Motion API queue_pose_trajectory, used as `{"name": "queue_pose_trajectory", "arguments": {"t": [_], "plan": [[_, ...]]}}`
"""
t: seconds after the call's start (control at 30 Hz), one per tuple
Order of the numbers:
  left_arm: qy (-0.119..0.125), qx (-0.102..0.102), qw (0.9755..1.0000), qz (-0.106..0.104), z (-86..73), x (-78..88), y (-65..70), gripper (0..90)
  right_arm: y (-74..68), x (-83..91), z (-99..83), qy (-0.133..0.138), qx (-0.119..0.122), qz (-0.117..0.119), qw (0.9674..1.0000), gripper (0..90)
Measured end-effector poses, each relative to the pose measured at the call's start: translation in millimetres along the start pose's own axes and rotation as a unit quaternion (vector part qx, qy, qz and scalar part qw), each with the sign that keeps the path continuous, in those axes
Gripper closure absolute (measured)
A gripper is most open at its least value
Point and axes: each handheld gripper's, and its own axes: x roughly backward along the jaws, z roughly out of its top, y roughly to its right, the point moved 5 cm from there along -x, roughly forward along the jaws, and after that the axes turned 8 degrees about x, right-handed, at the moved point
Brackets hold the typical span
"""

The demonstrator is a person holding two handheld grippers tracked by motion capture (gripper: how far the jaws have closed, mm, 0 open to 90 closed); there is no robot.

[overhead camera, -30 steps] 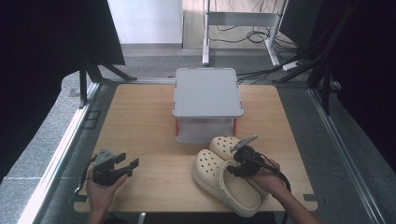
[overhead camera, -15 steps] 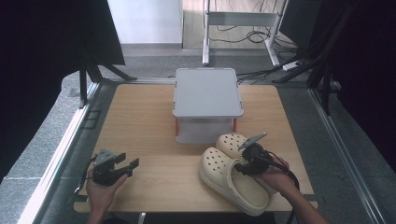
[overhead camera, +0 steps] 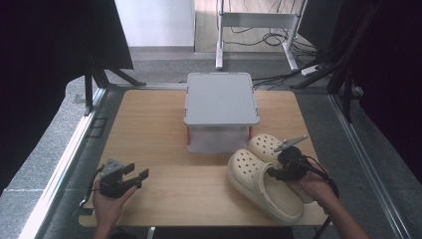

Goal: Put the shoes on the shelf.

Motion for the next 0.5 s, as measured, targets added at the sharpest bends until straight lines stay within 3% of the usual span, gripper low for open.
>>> {"name": "queue_pose_trajectory", "arguments": {"t": [0.5], "plan": [[-0.002, -0.002, 1.0, 0.0, -0.2, -1.1, 1.8, 38.1, 52.6, 20.5, -24.3, 0.014, -0.053, -0.031, 0.998, 65.3]]}}
